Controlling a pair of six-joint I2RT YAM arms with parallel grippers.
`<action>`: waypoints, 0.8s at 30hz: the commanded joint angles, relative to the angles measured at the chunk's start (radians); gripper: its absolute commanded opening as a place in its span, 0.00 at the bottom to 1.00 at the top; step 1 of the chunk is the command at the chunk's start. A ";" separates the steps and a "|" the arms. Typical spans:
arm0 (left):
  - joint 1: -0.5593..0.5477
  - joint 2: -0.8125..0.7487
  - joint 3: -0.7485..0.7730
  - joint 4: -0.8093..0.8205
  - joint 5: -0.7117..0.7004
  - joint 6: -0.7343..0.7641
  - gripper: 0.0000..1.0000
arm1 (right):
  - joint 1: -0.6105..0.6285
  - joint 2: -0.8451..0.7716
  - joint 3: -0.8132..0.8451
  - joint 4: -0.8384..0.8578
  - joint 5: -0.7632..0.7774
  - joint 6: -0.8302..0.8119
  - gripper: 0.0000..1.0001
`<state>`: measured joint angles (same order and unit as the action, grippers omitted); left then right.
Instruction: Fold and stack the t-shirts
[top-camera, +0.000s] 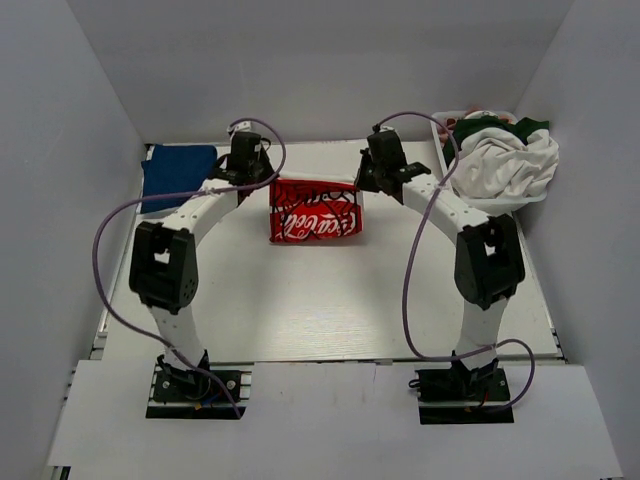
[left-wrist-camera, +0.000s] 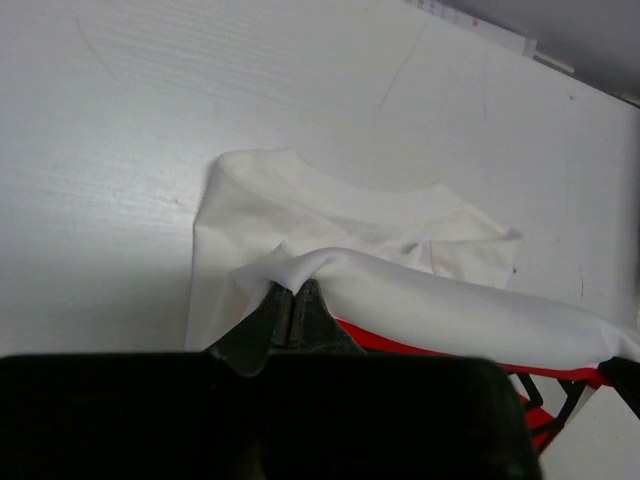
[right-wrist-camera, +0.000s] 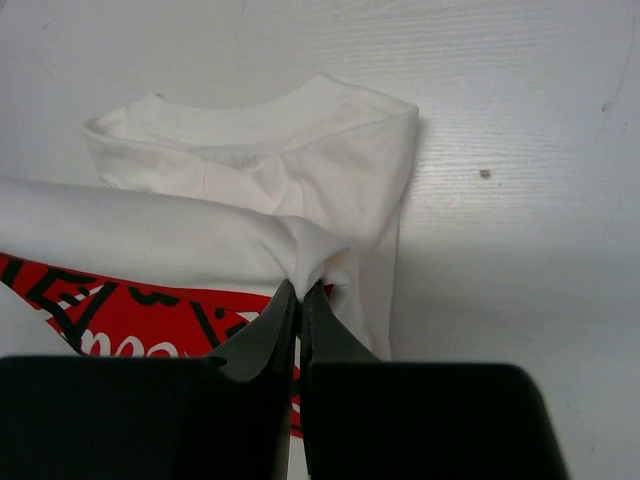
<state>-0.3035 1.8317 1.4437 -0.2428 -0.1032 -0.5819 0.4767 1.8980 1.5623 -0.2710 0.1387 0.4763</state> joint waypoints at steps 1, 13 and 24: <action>0.021 0.104 0.124 0.016 0.000 0.031 0.00 | -0.038 0.068 0.115 -0.013 -0.044 -0.042 0.00; 0.084 0.362 0.455 -0.062 0.017 -0.010 0.97 | -0.115 0.366 0.439 0.035 -0.195 -0.165 0.90; 0.052 0.216 0.247 0.023 0.322 0.030 1.00 | -0.052 -0.037 -0.037 0.221 -0.518 -0.128 0.90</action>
<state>-0.2295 2.1357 1.7683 -0.2771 0.0517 -0.5613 0.3809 1.9793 1.6360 -0.2066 -0.1772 0.3145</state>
